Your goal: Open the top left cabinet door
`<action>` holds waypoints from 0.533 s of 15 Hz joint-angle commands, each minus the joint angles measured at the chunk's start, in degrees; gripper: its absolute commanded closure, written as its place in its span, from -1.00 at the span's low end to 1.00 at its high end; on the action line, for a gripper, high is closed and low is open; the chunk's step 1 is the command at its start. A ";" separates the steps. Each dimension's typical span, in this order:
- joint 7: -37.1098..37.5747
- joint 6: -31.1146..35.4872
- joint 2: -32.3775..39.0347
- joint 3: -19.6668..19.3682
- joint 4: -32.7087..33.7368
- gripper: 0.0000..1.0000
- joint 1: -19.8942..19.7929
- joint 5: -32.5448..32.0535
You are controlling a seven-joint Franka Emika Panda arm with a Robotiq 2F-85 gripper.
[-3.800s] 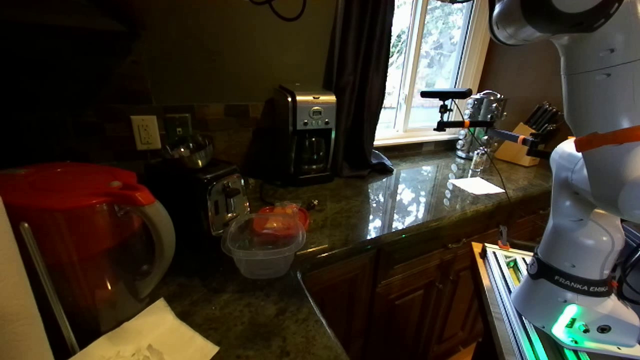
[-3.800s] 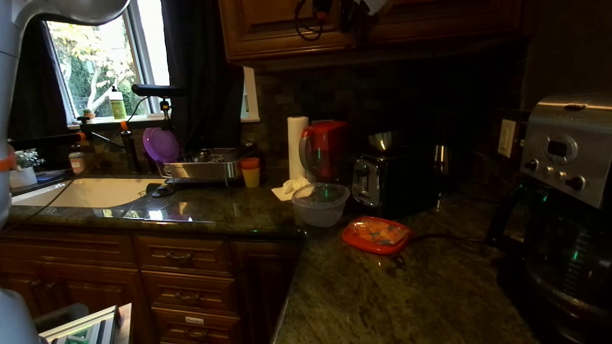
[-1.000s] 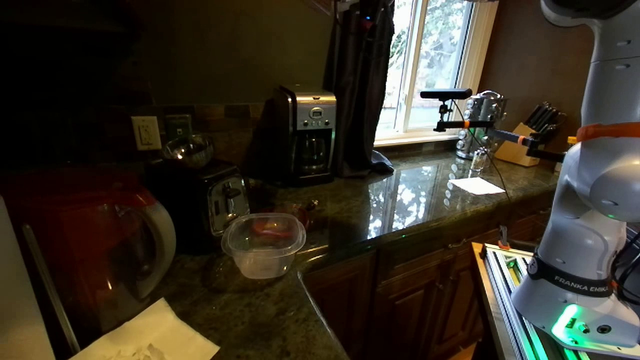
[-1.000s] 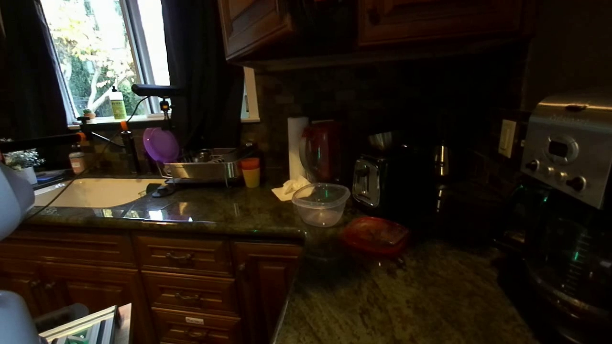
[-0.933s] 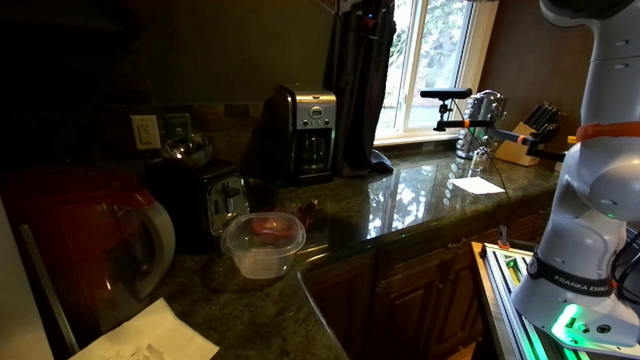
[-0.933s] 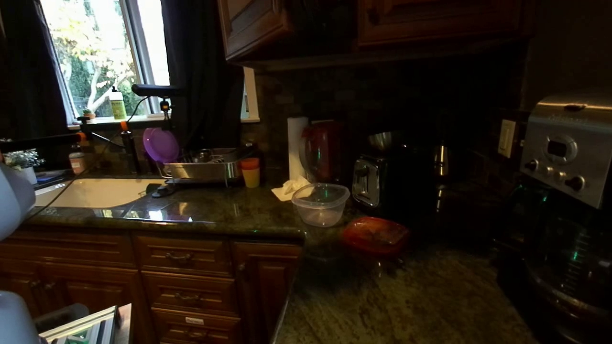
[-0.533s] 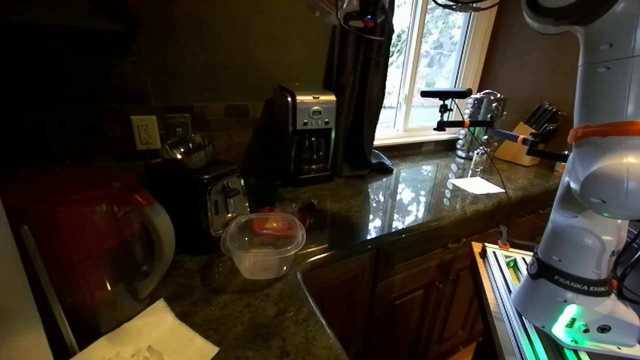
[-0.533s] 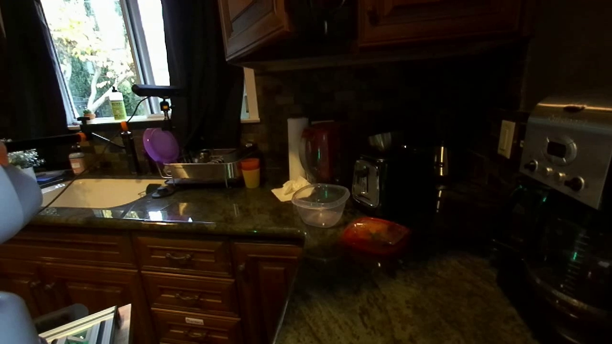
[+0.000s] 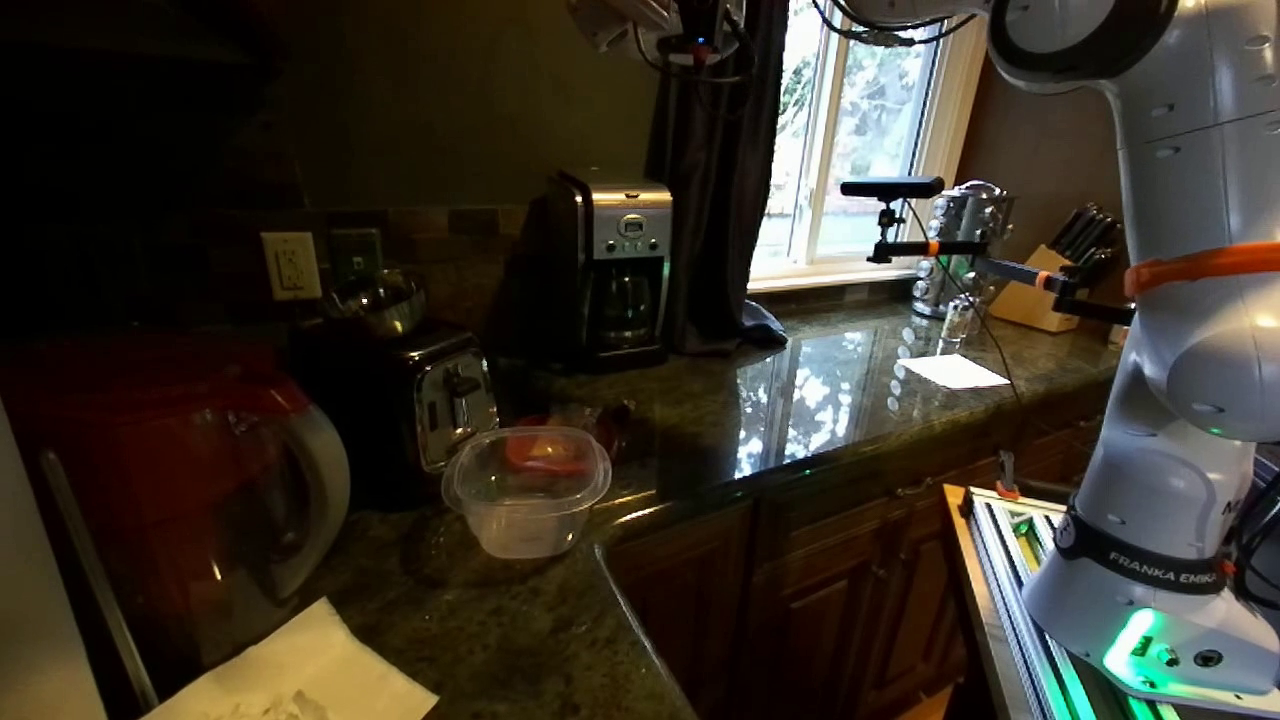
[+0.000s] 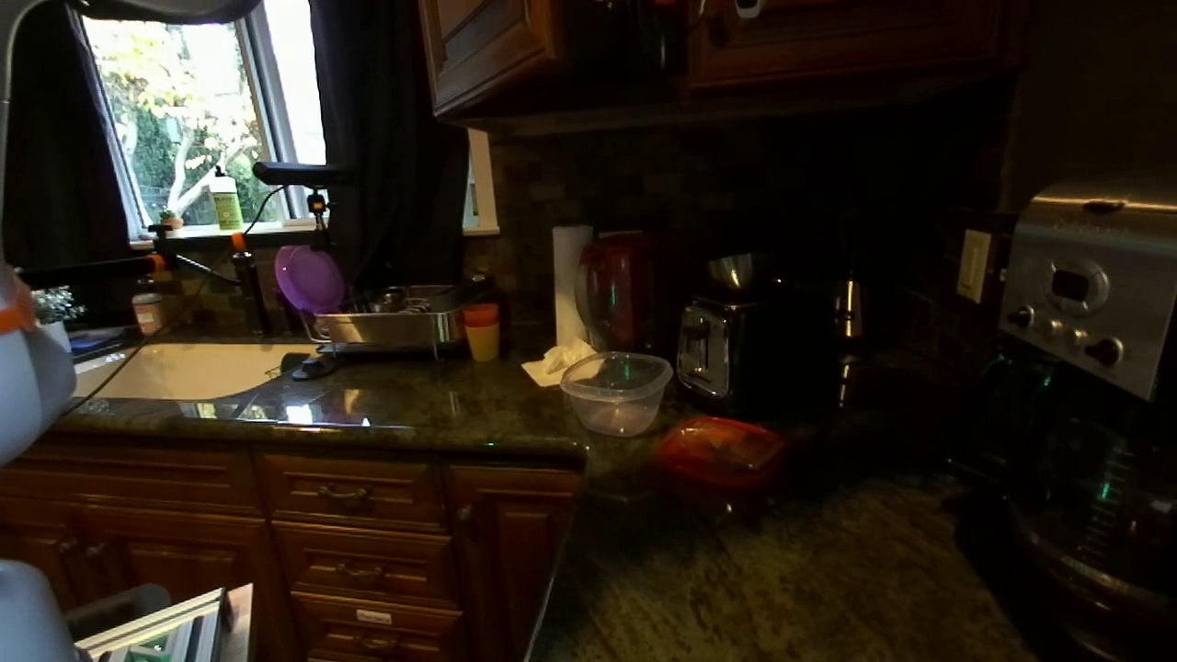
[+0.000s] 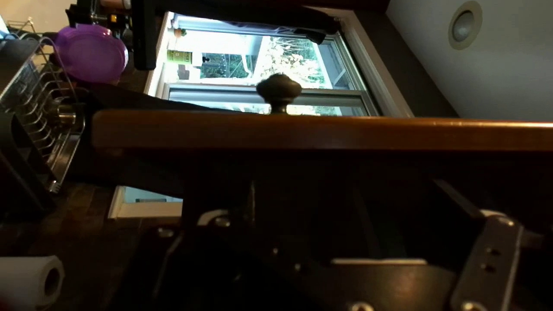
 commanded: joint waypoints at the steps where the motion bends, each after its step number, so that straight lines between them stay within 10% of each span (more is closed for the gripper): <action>1: 1.90 2.59 1.07 -0.89 4.55 -1.00 1.98 0.18; 8: -0.15 -8.30 0.18 1.52 4.26 -1.00 1.45 7.39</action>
